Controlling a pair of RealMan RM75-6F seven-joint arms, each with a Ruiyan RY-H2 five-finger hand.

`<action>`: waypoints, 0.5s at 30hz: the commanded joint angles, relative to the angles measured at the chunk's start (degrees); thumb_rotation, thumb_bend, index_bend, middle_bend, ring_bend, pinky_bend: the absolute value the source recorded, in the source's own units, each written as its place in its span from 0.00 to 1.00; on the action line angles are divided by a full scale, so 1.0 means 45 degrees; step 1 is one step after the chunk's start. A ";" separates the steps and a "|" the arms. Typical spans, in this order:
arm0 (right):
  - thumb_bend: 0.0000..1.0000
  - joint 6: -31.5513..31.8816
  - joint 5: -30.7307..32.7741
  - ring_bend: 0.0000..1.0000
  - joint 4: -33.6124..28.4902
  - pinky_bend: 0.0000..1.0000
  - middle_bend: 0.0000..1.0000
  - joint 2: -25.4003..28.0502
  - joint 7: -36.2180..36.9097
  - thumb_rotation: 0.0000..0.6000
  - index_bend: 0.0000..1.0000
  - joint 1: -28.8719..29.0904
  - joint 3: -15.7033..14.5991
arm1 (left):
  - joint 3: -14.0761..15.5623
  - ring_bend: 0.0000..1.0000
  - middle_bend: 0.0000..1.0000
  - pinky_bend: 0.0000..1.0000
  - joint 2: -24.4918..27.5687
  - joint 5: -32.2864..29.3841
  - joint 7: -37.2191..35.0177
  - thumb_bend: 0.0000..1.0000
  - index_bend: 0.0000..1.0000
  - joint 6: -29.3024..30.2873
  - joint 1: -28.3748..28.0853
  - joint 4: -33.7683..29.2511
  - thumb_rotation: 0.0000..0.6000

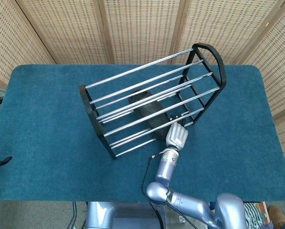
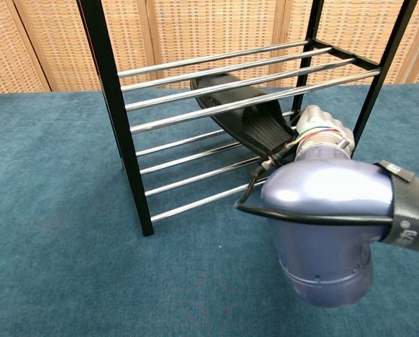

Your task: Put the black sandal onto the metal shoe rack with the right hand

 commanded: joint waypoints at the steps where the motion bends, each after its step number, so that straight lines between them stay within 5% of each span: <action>1: 0.00 0.0049 -0.0027 0.00 -0.0092 0.04 0.00 0.0013 0.0010 1.00 0.12 -0.0053 0.0060 | 0.0002 0.00 0.00 0.00 0.0005 -0.0005 -0.0012 0.10 0.00 -0.0011 -0.0002 0.0006 1.00; 15: 0.00 0.0296 -0.0055 0.00 -0.1211 0.00 0.00 0.0281 -0.0238 1.00 0.12 -0.0653 -0.0108 | 0.0028 0.00 0.00 0.00 0.0035 0.0090 -0.0139 0.10 0.00 -0.0013 0.0000 0.0035 1.00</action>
